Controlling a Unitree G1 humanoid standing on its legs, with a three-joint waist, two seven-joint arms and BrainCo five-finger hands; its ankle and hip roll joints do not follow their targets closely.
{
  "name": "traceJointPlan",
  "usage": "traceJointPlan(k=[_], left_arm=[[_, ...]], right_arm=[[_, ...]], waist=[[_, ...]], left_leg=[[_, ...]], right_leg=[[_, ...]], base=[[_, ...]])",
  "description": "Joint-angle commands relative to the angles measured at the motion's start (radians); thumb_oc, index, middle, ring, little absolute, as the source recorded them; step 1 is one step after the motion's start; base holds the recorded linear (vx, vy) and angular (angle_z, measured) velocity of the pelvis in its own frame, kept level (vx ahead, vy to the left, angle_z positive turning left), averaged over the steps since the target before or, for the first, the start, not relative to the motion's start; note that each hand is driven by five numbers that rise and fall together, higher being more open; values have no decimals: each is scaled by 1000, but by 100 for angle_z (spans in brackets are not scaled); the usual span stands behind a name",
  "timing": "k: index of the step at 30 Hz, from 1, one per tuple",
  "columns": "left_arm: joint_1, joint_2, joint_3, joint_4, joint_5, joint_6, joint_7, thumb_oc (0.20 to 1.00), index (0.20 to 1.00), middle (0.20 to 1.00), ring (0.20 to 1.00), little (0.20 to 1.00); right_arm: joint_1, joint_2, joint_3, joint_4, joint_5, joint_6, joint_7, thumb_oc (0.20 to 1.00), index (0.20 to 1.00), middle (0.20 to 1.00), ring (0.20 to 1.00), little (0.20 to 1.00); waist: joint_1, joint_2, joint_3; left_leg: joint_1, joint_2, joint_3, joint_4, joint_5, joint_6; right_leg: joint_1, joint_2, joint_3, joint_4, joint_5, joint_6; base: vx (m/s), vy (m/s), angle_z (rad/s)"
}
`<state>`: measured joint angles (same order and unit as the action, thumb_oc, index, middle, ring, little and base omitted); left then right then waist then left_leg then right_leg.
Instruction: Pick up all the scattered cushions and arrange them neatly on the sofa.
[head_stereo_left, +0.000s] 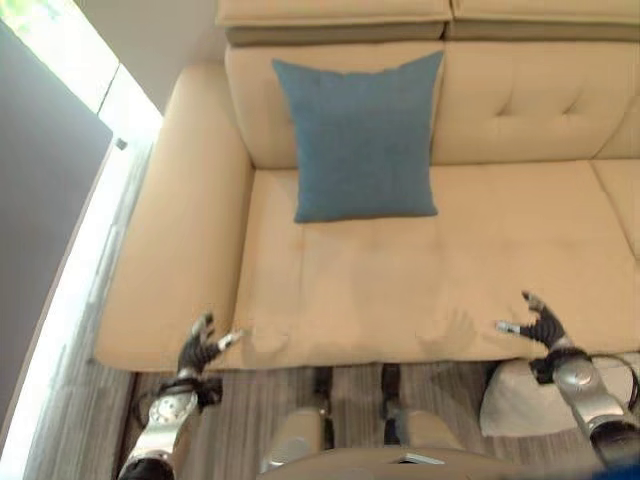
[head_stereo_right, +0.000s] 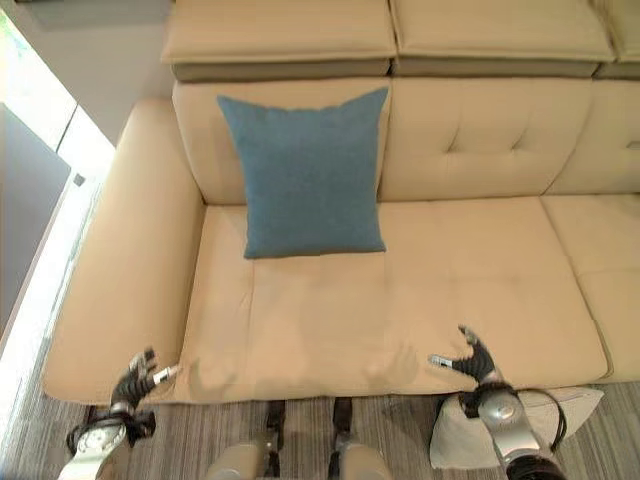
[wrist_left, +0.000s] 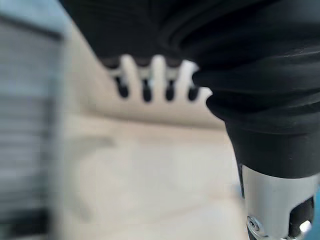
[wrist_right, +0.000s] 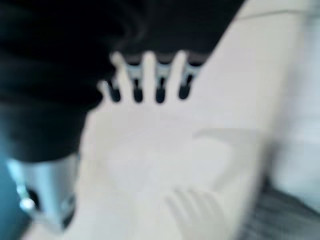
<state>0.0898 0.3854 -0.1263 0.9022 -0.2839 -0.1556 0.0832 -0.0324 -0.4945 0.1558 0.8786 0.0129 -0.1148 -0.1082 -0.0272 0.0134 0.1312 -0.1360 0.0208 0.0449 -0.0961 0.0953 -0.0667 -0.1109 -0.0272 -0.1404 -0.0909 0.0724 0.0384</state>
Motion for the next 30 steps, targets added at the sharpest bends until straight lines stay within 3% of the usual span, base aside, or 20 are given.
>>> traceJointPlan(k=[1, 5, 13, 18, 19, 20, 22, 23, 27, 30], left_arm=[[-68, -22, 0, 57, 114, 8, -12, 1000, 1000, 1000, 1000, 1000], [-69, -98, 34, 274, 167, 41, -18, 1000, 1000, 1000, 1000, 1000], [-58, -105, 58, 336, 175, 56, -19, 1000, 1000, 1000, 1000, 1000], [-102, -80, 41, 325, 162, 58, -25, 1000, 1000, 1000, 1000, 1000], [-109, -78, 39, 321, 154, 57, -26, 1000, 1000, 1000, 1000, 1000], [-114, -82, 34, 323, 156, 57, -29, 1000, 1000, 1000, 1000, 1000], [-115, -95, 34, 338, 148, 57, -40, 1000, 1000, 1000, 1000, 1000], [-110, -105, 43, 345, 131, 59, -41, 1000, 1000, 1000, 1000, 1000], [-109, -110, 36, 339, 124, 59, -43, 1000, 1000, 1000, 1000, 1000], [-122, -111, 31, 337, 119, 58, -42, 1000, 1000, 1000, 1000, 1000]], right_arm=[[-35, 13, 49, -2, -31, -29, 19, 1000, 1000, 1000, 1000, 1000], [0, 94, 48, 197, -38, -5, 28, 1000, 1000, 1000, 1000, 1000], [44, 136, 8, 318, 18, 10, 37, 1000, 1000, 1000, 1000, 1000], [47, 141, 17, 364, 28, 25, 44, 1000, 1000, 1000, 1000, 1000], [45, 140, 17, 360, 33, 25, 45, 1000, 1000, 1000, 1000, 1000], [42, 135, 17, 365, 35, 29, 45, 1000, 1000, 1000, 1000, 1000], [39, 131, 20, 365, 30, 32, 52, 1000, 1000, 1000, 1000, 1000], [40, 134, 23, 367, 19, 42, 61, 1000, 1000, 1000, 1000, 1000], [41, 140, 28, 368, 17, 49, 65, 1000, 1000, 1000, 1000, 1000], [21, 148, 33, 375, 1, 54, 61, 1000, 1000, 1000, 1000, 1000]], waist=[[5, -29, -25], [3, -29, -54], [0, -37, -60], [-12, -54, -45], [-13, -60, -41], [-13, -73, -31], [-8, -91, -27], [-9, -83, -33], [-26, -68, -46], [-24, -66, -38]], left_leg=[[79, 26, 57, 9, -12, -41], [117, 33, 58, 9, -15, -44], [150, 47, 49, 9, -13, -52], [106, 56, 28, 68, -6, -55], [89, 54, 27, 97, -14, -53], [64, 41, 14, 182, -55, -46], [72, -15, -47, 306, -121, -33], [104, -23, -84, 283, -145, -28], [146, -18, -57, 177, -161, -12], [168, -38, -39, 122, -167, 12]], right_leg=[[33, -59, -24, 22, 0, 106], [74, -49, -25, 31, -18, 99], [116, -33, -24, 38, -42, 84], [119, -11, -4, 6, -43, 65], [117, -14, -1, 4, -42, 63], [110, -22, 2, 12, -34, 59], [92, -36, 29, 30, -16, 57], [77, -33, 50, 44, -11, 65], [42, -45, 63, 62, 4, 81], [2, -67, 74, 72, 44, 107]], base=[[-11, -49, -1], [3, -58, -1], [-13, -64, 4], [-95, -72, 11], [-126, -30, 14], [-197, -18, 13], [-172, 63, -5], [-105, 158, -35], [-76, 154, -19], [-119, 179, -15]])
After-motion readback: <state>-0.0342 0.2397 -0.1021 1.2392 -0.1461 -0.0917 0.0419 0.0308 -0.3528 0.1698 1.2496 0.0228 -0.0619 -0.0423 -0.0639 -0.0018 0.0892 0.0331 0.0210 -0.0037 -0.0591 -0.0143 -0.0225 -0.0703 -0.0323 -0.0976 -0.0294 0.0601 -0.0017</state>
